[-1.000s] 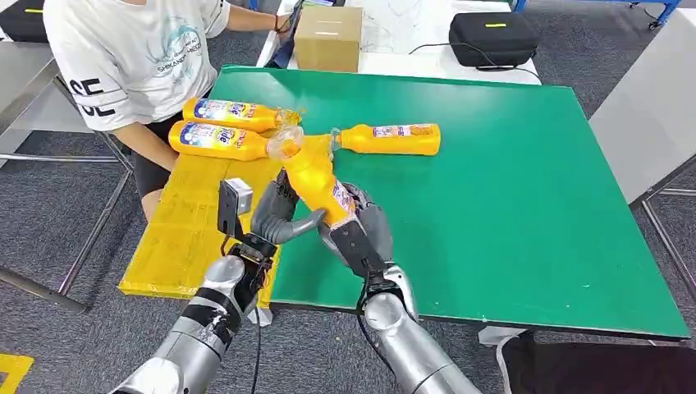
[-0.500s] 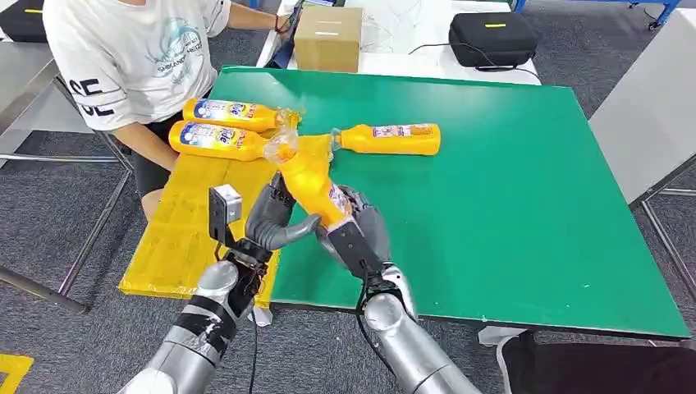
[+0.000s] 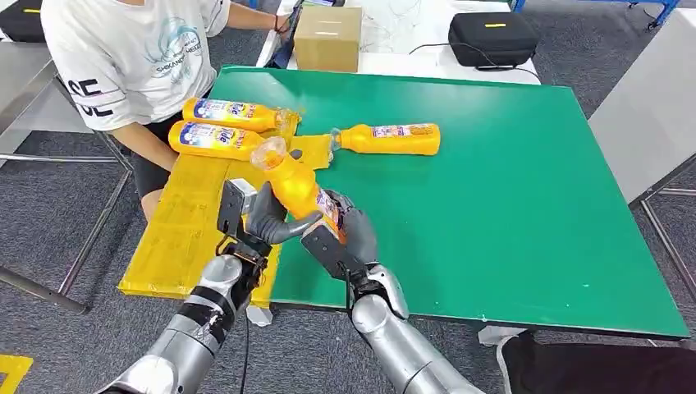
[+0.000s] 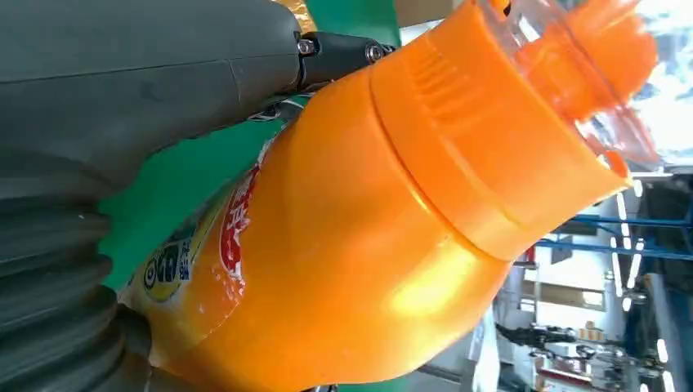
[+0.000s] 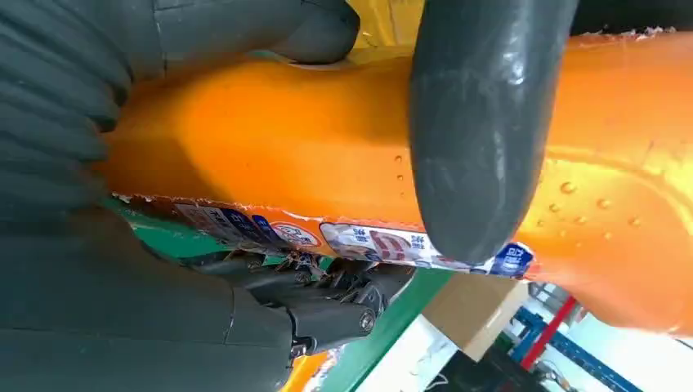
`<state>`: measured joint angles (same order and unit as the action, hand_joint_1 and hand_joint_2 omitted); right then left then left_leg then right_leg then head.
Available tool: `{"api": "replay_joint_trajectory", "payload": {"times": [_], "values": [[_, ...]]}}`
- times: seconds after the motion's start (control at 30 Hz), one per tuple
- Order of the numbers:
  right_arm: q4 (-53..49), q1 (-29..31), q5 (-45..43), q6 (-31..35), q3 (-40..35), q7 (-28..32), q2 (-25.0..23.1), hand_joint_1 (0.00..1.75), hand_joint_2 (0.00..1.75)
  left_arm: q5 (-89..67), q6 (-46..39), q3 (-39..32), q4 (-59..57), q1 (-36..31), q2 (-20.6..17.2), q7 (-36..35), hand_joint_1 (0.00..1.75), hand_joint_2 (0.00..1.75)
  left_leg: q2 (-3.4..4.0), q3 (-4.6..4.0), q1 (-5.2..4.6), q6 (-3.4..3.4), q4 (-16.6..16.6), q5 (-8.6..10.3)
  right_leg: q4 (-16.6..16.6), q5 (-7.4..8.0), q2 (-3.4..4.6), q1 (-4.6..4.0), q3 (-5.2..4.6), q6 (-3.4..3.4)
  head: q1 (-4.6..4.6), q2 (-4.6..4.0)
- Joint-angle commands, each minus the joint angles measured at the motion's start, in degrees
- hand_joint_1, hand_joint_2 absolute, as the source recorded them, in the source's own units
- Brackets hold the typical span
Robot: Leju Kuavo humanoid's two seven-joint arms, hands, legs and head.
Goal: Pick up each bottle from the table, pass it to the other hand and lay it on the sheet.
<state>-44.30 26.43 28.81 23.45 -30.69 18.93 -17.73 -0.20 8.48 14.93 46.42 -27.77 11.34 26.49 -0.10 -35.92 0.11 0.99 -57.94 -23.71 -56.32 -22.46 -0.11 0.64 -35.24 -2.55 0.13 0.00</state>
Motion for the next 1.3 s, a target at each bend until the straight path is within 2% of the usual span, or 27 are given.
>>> {"api": "replay_joint_trajectory", "payload": {"times": [0.03, 0.17, 0.2, 0.3, 0.4, 0.43, 0.47, 0.5, 0.73, 1.0, 1.1, 1.17, 1.2, 1.23, 1.3], "values": [[4.1, 3.3, 0.0, -1.4, -4.6, 0.1, -0.1, 1.75, 1.75, -4.2, -2.4, 4.7, -12.8, -5.9, -1.4, -3.3, 0.0, 1.75, 0.02, 0.15, 0.02, -0.05, 0.0, -0.07, 0.0, -0.07, 0.02, -0.02, 0.14, 0.07, 0.0, 0.0], [4.0, 3.2, -1.3, -2.1, -5.0, 0.5, 0.1, 1.75, 1.75, -7.1, -2.7, 6.2, -19.1, -8.4, -1.7, -4.0, 0.02, 1.75, -0.01, 0.21, 0.01, -0.06, 0.0, -0.08, 0.0, -0.08, 0.0, -0.02, 0.2, 0.08, 0.0, 0.0], [4.0, 3.2, -1.5, -2.0, -5.0, 0.6, 0.1, 1.75, 1.75, -6.3, -2.5, 5.2, -20.1, -8.6, -1.5, -3.6, 1.75, 1.75, 0.02, 0.34, 0.02, -0.08, 0.0, -0.13, 0.0, -0.12, 0.02, -0.03, 0.32, 0.11, 0.0, 0.0], [3.8, 3.4, -1.3, -1.3, -5.6, 0.5, 0.2, 1.75, 1.75, -3.9, -1.6, 2.7, -19.3, -7.9, -1.7, -0.4, 1.75, 1.75, 0.12, 0.28, 0.01, -0.07, 0.0, -0.13, 0.0, -0.08, 0.14, -0.02, 0.22, 0.1, 0.0, 0.0], [4.1, 3.4, -2.0, -0.4, -5.3, 0.3, 0.5, 1.75, 1.75, 0.4, 2.8, -0.8, -16.9, -6.7, -1.9, 1.2, 1.75, 1.75, 0.12, 0.19, 0.0, -0.05, 0.0, -0.11, 0.0, -0.06, 0.15, -0.01, 0.14, 0.07, 0.0, 0.0], [4.2, 3.4, -2.2, -0.2, -5.1, 0.6, 0.7, 1.31, 1.75, 1.7, 4.4, -1.8, -16.1, -6.3, -2.1, 1.3, 1.75, 1.75, 0.22, 0.37, 0.01, -0.08, 0.0, -0.2, 0.0, -0.12, 0.24, -0.03, 0.29, 0.11, -0.02, 0.0], [4.0, 3.2, -2.7, 0.4, -4.6, 0.9, 0.9, 0.33, 1.75, 3.2, 5.2, -3.1, -14.8, -5.8, -2.2, 1.9, 1.75, 1.75, 0.1, 0.16, 0.01, -0.04, 0.0, -0.09, 0.0, -0.04, 0.12, -0.02, 0.12, 0.06, 0.0, 0.0], [3.7, 3.1, -3.0, 0.8, -4.2, 1.1, 1.1, 0.02, 1.75, 3.9, 5.9, -3.7, -14.0, -5.5, -2.5, 1.6, 1.75, 1.75, 0.07, 0.11, 0.02, -0.03, 0.0, -0.06, 0.0, -0.02, 0.08, -0.02, 0.09, 0.05, -0.02, 0.0], [-1.5, 1.6, -6.3, 1.6, 0.0, 1.7, 3.5, 0.0, 1.75, 10.1, 10.6, -8.4, -8.3, -4.2, -4.3, -0.3, 1.75, 1.75, 0.05, 0.22, 0.05, -0.05, 0.0, -0.13, 0.0, -0.11, 0.05, -0.05, 0.2, 0.09, 0.0, 0.0], [-2.8, 1.1, -7.2, 1.9, 1.2, 2.4, 3.7, 0.0, 1.75, 9.2, 9.1, -8.0, -7.7, -4.2, -5.0, 0.6, 1.75, 1.75, -0.02, 0.11, 0.03, -0.03, 0.0, -0.06, 0.0, -0.07, -0.04, -0.04, 0.1, 0.06, 0.0, 0.0], [-6.5, -0.1, -8.5, 3.2, 3.4, 3.4, 4.5, 0.0, 1.75, -0.1, -2.0, -5.8, -5.9, -5.6, -7.5, 4.1, 1.75, 1.75, -0.05, 0.03, 0.04, -0.03, 0.0, -0.03, 0.0, -0.05, -0.07, -0.04, 0.02, 0.06, -0.02, 0.0], [-10.2, -1.4, -9.5, 4.1, 5.3, 4.1, 4.9, 0.0, 1.75, -9.6, -12.8, -4.0, -6.1, -7.7, -9.2, 5.1, 1.75, 1.75, -0.09, 0.09, 0.07, -0.05, 0.0, -0.07, 0.0, -0.09, -0.11, -0.07, 0.11, 0.08, -0.02, 0.0], [-11.5, -1.7, -9.7, 3.9, 5.9, 4.1, 5.2, 0.0, 1.75, -12.6, -15.4, -4.0, -7.1, -8.9, -9.7, 4.4, 1.75, 1.75, -0.09, -0.01, 0.07, -0.04, 0.0, -0.02, 0.0, -0.05, -0.11, -0.07, 0.01, 0.06, 0.0, 0.0], [-13.0, -2.1, -10.1, 4.1, 6.7, 4.3, 5.2, 0.0, 1.75, -19.6, -21.8, -2.2, -8.8, -10.5, -10.8, 4.2, 1.75, 1.75, -0.12, 0.07, 0.08, -0.06, -0.1, -0.08, -0.1, -0.11, -0.15, -0.09, 0.09, 0.09, -0.02, 0.0], [-14.6, -2.5, -10.4, 3.5, 7.6, 4.3, 5.3, 0.0, 1.75, -27.6, -26.6, -1.6, -12.7, -13.0, -11.8, 3.8, 1.75, 1.75, -0.14, 0.09, 0.09, -0.08, -0.1, -0.09, -0.1, -0.14, -0.16, -0.09, 0.1, 0.11, -0.02, 0.0]]}}
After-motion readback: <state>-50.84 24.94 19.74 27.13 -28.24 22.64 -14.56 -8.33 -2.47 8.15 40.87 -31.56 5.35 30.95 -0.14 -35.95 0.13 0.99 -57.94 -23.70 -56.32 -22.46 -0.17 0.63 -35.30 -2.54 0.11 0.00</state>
